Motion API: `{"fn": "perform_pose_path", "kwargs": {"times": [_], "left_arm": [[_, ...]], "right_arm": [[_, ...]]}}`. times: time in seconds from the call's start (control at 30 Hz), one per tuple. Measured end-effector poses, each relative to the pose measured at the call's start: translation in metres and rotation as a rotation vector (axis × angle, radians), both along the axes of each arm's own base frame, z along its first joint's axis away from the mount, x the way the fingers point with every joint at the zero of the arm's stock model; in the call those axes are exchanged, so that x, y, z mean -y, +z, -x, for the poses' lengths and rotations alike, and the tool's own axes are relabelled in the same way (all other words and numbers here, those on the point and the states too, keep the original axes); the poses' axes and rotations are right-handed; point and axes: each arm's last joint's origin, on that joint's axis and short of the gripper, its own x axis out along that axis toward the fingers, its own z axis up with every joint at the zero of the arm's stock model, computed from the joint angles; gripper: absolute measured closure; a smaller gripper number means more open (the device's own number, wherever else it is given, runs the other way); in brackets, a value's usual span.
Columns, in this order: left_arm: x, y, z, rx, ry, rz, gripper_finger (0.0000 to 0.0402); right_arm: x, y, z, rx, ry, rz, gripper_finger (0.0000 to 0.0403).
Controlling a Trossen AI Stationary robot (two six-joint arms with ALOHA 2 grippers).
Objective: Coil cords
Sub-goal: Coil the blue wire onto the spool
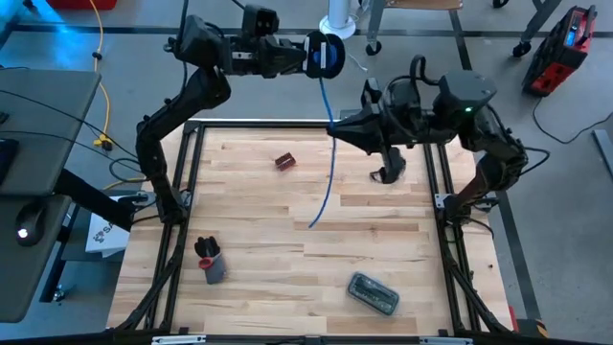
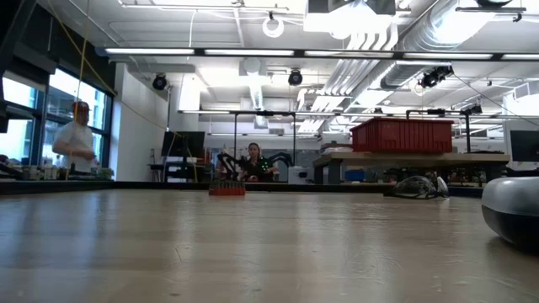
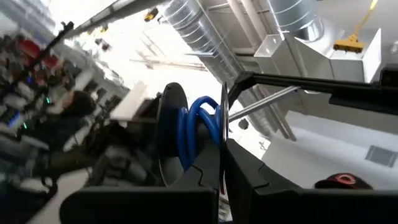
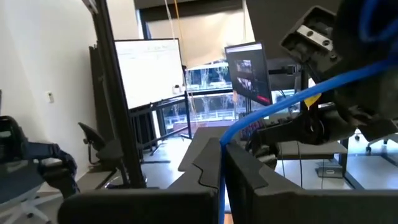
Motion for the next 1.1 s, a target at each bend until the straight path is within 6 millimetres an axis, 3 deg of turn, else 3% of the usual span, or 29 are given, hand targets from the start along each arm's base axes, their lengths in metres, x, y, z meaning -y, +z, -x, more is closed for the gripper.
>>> {"fn": "perform_pose_path", "kwargs": {"times": [0.43,0.8,1.1], "left_arm": [[0.0,-0.024,-0.008,-0.419,-0.213,0.163,0.0401],[0.035,-0.027,-0.015,-0.598,-0.522,0.2,0.0401],[0.058,-0.026,-0.02,-0.613,-0.604,0.182,0.0401]], "right_arm": [[0.005,0.007,0.029,-0.033,0.005,0.001,0.0403],[0.016,0.001,0.033,-0.108,-0.009,0.01,0.0403],[0.025,-0.001,0.032,-0.116,-0.018,0.043,0.0403]]}}
